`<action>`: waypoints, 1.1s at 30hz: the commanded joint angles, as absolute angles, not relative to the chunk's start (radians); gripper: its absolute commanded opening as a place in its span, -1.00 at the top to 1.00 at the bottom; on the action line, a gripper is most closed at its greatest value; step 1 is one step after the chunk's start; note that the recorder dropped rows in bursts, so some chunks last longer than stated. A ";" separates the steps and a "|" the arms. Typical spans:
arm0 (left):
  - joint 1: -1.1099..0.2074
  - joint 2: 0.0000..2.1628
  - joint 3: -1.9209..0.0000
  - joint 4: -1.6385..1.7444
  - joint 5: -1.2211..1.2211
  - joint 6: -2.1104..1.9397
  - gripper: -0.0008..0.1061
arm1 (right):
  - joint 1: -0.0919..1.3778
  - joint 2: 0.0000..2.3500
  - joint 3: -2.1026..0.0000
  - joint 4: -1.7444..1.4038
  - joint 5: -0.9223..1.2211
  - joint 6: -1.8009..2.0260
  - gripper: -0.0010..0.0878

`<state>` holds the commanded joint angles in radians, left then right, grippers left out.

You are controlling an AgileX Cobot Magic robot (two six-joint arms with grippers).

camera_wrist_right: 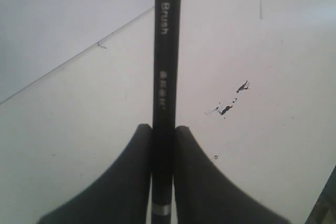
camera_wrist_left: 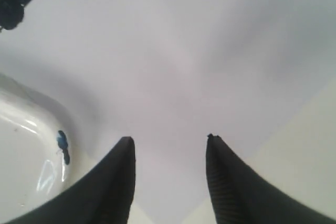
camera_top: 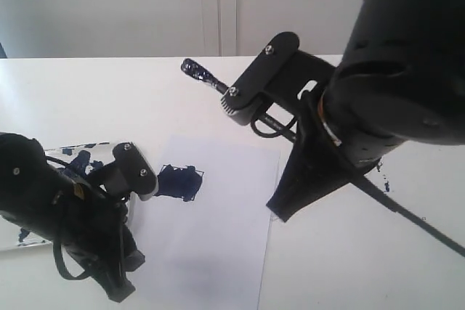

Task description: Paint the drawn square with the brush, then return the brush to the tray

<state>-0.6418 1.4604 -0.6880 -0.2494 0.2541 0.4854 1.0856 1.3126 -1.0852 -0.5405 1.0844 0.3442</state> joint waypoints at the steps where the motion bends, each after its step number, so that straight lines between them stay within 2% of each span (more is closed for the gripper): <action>1: -0.642 1.446 -0.688 -0.249 0.254 0.483 0.09 | 1.086 1.298 -1.085 -0.532 1.083 0.344 0.98; 10: -0.642 1.290 -0.728 -0.217 0.292 0.397 0.11 | 1.086 1.192 -1.079 -0.493 1.106 0.344 0.98; 18: -0.642 1.104 -0.832 0.107 0.490 0.100 0.56 | 1.086 1.144 -1.077 -0.414 1.107 0.344 0.98; 24: -0.642 0.921 -0.848 0.477 0.678 -0.249 0.96 | 1.086 1.149 -1.019 -0.227 0.958 0.308 0.98; 28: -0.642 0.772 -0.848 0.572 0.781 -0.389 0.99 | 1.086 1.183 -0.974 -0.218 0.908 0.316 0.98; 33: -0.642 0.623 -0.848 0.536 0.864 -0.393 0.99 | 1.086 1.271 -0.954 -0.169 0.799 0.315 0.98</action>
<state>-0.6418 0.6225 -0.8483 0.5356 0.8640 -0.3933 1.0856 1.2708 -0.9538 -0.1687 0.7994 0.3145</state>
